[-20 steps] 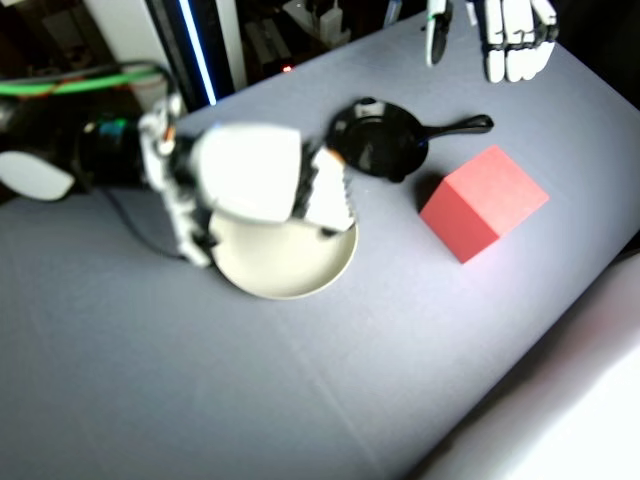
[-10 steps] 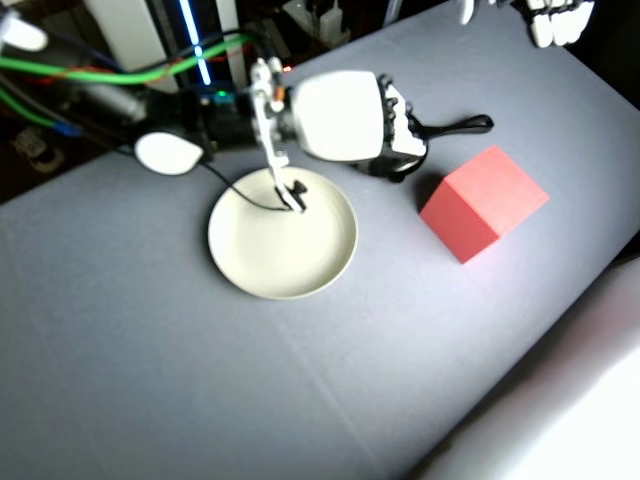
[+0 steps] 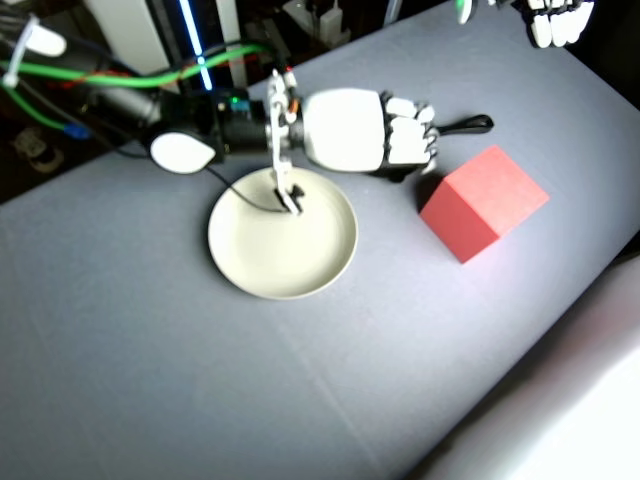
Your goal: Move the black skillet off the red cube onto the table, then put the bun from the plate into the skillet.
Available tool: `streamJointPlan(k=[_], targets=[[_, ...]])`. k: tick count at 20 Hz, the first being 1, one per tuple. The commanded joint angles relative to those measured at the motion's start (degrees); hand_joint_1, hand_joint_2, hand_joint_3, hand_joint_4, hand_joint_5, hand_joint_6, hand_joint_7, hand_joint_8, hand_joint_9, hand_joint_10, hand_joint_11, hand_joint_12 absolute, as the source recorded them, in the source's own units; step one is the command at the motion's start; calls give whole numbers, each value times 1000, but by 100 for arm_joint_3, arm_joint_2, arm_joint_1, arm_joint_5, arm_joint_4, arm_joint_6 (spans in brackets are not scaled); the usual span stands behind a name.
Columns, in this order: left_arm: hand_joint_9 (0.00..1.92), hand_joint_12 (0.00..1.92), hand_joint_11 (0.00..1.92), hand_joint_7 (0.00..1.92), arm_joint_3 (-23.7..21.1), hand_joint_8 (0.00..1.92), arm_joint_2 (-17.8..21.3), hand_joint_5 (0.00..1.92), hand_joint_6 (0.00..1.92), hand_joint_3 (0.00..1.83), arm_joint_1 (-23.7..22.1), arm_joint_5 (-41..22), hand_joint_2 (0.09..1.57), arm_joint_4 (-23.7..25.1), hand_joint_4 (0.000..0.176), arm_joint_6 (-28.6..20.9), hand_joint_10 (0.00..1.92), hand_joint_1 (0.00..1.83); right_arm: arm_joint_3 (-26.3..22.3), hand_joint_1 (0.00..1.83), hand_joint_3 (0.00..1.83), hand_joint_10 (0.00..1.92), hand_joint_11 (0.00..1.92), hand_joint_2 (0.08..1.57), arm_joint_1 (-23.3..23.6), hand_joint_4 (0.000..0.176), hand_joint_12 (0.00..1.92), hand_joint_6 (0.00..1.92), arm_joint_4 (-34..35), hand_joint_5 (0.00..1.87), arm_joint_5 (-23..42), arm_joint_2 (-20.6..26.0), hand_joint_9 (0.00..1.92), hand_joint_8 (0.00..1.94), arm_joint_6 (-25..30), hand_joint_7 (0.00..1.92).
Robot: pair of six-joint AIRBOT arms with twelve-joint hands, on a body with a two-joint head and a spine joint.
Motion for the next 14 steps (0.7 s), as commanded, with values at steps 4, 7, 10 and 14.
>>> streamJointPlan(k=[4,7,10,14], targets=[[414,1087,0,410,-52,0,37,381,0,0,68,-894,1300,-1,16,-2,3,0,-211,775,0,8,0,920,-417,94,325,3,620,147,1508,563,127,4,21,157],[428,1029,0,403,-127,1,60,335,0,0,148,-1086,1275,12,20,-3,4,0,-499,703,0,12,63,874,-1056,73,265,4,1233,173,2705,1083,193,6,20,211],[474,1124,0,427,-188,5,61,146,0,2,196,-1336,1316,113,0,-14,16,70,-773,409,16,15,153,1151,-1622,39,329,3,1631,220,3777,1494,327,5,2,318],[512,994,0,446,-246,17,60,275,27,5,162,-1598,1360,367,77,-124,8,40,-1139,589,22,0,193,1195,-2139,44,187,2,1874,333,4999,1775,357,0,-248,357]])
